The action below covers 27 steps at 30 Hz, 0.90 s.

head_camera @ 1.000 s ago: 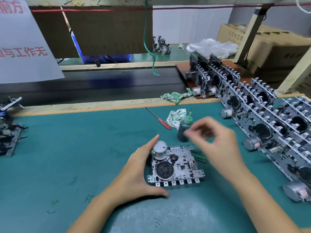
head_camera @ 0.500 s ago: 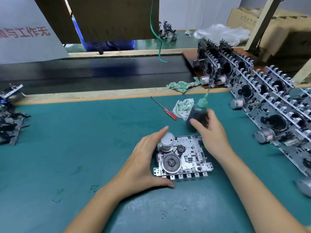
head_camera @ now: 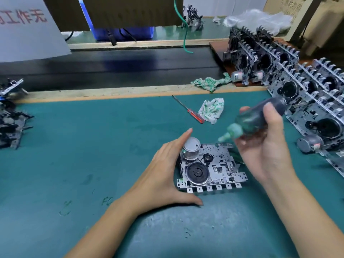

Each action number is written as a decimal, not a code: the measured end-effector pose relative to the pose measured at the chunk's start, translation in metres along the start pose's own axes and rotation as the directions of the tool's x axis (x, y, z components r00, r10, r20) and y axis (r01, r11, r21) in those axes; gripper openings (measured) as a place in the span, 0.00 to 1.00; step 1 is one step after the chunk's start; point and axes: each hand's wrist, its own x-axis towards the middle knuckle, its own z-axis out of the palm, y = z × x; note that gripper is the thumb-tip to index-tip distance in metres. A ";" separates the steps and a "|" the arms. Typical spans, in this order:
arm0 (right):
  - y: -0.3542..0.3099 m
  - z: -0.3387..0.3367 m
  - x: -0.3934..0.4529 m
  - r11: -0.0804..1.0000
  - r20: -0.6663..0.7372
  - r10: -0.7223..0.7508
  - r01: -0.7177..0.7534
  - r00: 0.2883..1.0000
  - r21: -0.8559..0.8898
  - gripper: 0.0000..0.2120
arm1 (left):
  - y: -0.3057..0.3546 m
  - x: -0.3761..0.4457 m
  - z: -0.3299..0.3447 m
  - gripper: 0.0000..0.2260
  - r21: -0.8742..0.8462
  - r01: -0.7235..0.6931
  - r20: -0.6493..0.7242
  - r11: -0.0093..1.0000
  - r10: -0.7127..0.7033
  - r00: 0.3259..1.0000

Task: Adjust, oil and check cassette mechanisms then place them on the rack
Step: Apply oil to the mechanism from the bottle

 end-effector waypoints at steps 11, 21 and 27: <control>0.015 0.011 -0.001 0.963 -0.100 -0.030 0.002 0.995 -0.269 0.13 | -0.002 0.000 0.000 0.53 -0.066 0.041 0.009 0.997 -0.041 0.999; 0.020 0.002 0.010 0.966 -0.218 -0.013 -0.044 0.976 -0.254 0.08 | -0.004 -0.001 -0.004 0.52 -0.163 0.101 0.097 0.981 -0.086 0.992; 0.007 -0.002 0.013 0.997 -0.254 -0.037 0.019 0.967 -0.073 0.14 | 0.020 0.007 0.012 0.27 -0.113 0.121 -0.246 0.986 -0.146 0.958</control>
